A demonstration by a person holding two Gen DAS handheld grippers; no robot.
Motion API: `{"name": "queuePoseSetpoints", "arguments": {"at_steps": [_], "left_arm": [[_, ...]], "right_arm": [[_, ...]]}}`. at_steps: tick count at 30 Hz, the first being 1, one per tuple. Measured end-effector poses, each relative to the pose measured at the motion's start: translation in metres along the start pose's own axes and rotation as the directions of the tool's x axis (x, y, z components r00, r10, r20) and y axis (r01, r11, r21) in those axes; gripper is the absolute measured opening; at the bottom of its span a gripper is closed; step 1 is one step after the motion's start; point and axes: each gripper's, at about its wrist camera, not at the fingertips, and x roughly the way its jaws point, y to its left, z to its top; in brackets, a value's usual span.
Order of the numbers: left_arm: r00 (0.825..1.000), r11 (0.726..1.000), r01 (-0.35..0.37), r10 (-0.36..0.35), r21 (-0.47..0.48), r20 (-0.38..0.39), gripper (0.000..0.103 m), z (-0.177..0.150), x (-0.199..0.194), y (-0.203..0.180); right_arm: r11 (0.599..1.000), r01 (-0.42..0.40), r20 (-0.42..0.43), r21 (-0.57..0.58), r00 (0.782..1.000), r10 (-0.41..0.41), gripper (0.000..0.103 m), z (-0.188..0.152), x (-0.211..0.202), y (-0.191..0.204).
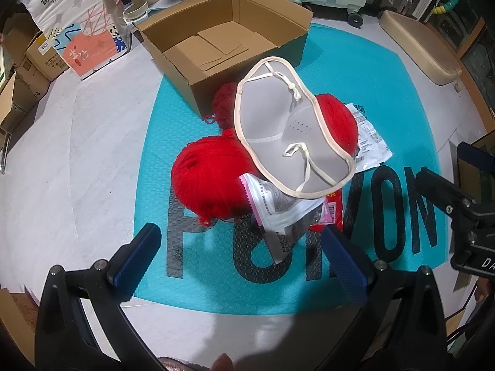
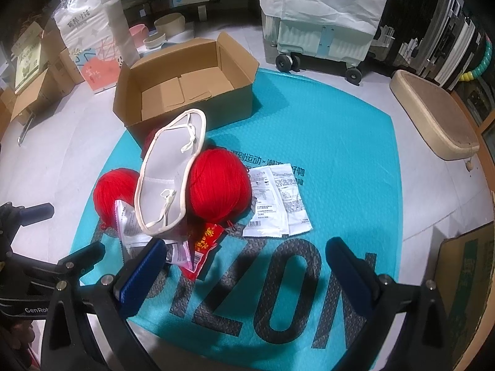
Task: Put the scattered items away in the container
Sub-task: 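Move both tools toward the white padded cup item on the yarn, then grasp the white padded cup with the left tool while the right tool grasps the white packets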
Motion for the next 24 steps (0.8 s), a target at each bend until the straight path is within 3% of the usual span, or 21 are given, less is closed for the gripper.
{"name": "queuePoseSetpoints", "arguments": {"at_steps": [13, 24], "left_arm": [[1.000, 1.000, 0.025, -0.025, -0.005, -0.012, 0.103, 0.002, 0.007, -0.001], [0.996, 0.996, 0.079, -0.080, -0.029, -0.045, 0.103, 0.017, 0.037, -0.006]], "right_arm": [[1.000, 0.008, -0.022, 0.009, 1.000, -0.007, 0.103, -0.004, 0.005, -0.007], [0.999, 0.010, -0.064, 0.046, 0.998, -0.007, 0.103, -0.009, 0.029, -0.023]]}}
